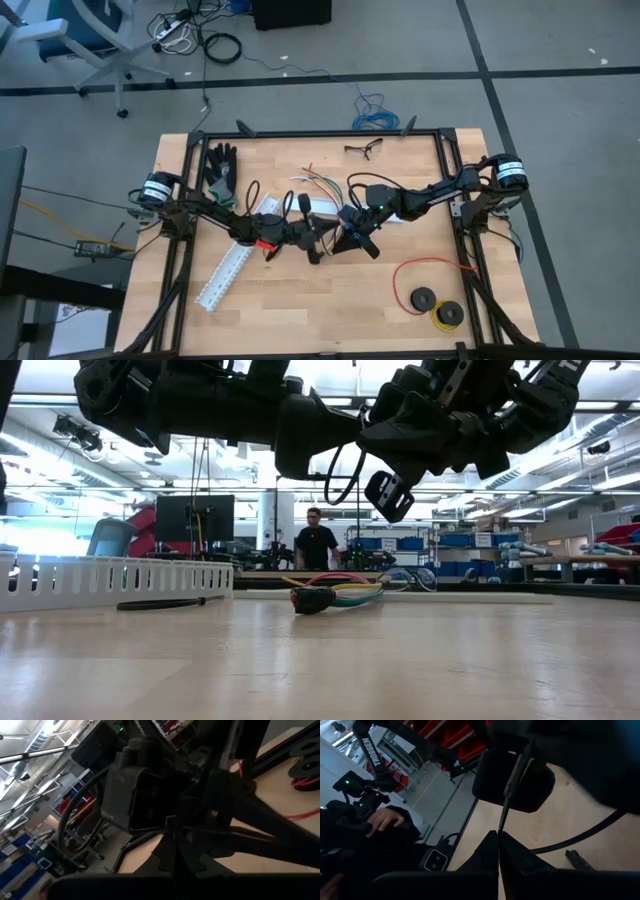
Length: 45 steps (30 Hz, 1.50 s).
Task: Ziptie cables
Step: Wrap the cables together using a zip tie
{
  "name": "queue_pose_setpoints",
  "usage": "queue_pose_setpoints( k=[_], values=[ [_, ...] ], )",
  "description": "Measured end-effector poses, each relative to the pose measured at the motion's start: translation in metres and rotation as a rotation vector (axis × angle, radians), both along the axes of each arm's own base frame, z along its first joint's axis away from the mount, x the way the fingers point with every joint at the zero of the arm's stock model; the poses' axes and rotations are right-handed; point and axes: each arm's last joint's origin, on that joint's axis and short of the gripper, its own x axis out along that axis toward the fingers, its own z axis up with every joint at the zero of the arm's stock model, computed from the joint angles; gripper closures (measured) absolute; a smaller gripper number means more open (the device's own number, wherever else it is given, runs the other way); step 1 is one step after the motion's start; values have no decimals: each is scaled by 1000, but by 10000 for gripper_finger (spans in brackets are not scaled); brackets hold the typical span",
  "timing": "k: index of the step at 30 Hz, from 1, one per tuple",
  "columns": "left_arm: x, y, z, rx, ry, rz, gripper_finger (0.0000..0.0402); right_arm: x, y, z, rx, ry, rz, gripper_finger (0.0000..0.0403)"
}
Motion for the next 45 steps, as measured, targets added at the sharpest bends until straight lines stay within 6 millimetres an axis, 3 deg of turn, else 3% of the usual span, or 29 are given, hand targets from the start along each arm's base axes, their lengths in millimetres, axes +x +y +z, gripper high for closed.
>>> queue_pose_setpoints(
  k=[36,45],
  values=[
    [-1,0,-1,-47,1,44,401,0,1,0,1,4,11,403],
    [0,-2,0,-54,-10,-11,401,0,-3,0,-3,-1,1,403]
  ],
)
